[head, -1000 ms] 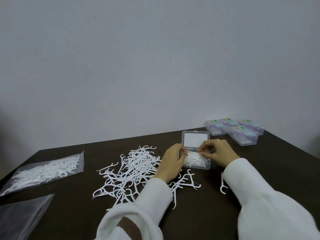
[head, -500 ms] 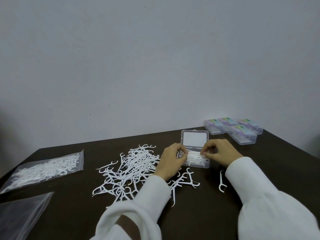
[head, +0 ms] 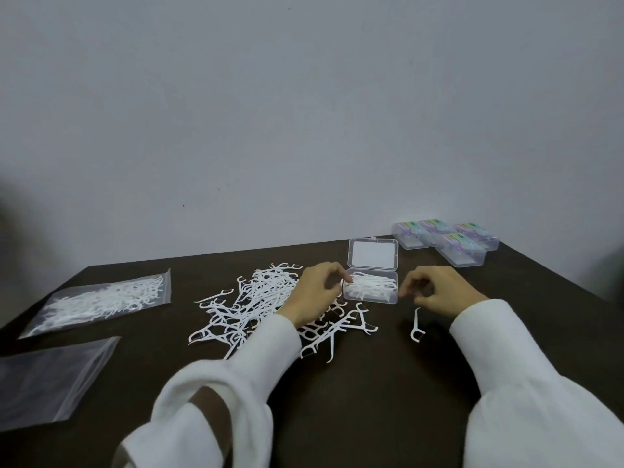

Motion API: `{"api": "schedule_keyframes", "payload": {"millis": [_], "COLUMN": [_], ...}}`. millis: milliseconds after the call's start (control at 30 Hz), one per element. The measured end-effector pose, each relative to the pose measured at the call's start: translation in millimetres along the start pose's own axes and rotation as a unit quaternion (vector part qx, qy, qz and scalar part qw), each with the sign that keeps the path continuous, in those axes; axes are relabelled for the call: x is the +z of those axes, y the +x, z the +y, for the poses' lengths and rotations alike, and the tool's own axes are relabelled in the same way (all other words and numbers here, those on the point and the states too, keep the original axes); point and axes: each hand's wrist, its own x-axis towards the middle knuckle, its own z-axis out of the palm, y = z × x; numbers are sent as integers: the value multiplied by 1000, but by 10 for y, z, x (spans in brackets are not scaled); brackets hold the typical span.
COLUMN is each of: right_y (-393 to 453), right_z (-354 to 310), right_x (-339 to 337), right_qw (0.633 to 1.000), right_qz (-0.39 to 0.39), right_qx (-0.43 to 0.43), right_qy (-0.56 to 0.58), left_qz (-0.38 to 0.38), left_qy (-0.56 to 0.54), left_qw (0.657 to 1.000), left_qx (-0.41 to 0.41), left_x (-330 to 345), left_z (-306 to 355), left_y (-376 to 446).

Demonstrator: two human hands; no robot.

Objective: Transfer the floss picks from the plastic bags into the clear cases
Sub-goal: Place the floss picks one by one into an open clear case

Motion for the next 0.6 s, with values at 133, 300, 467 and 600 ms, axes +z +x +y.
{"api": "schedule_keyframes", "payload": {"millis": [133,300,467,600], "right_y": [-102,-102,13,133], "right_z": [21,-130,-365,-593], "right_x": [-43,66,313,426], "right_qw": [992,994,990,990], "right_qz": [-117,-110,-105,-66], "right_qx": [18,-22,-88,-120], "right_qy": [-43,20,23,-32], "left_qz": [-5,-3,-6,-7], "left_qy": [22,53,87,113], "left_qw": [1000,998,995,992], "left_qx": [-8,-33,-42,-56], "left_x": [-160,-349,-572,-783], "left_z": [-32,-96,-191,-305], "left_y": [-138,-308,-458,-598]}}
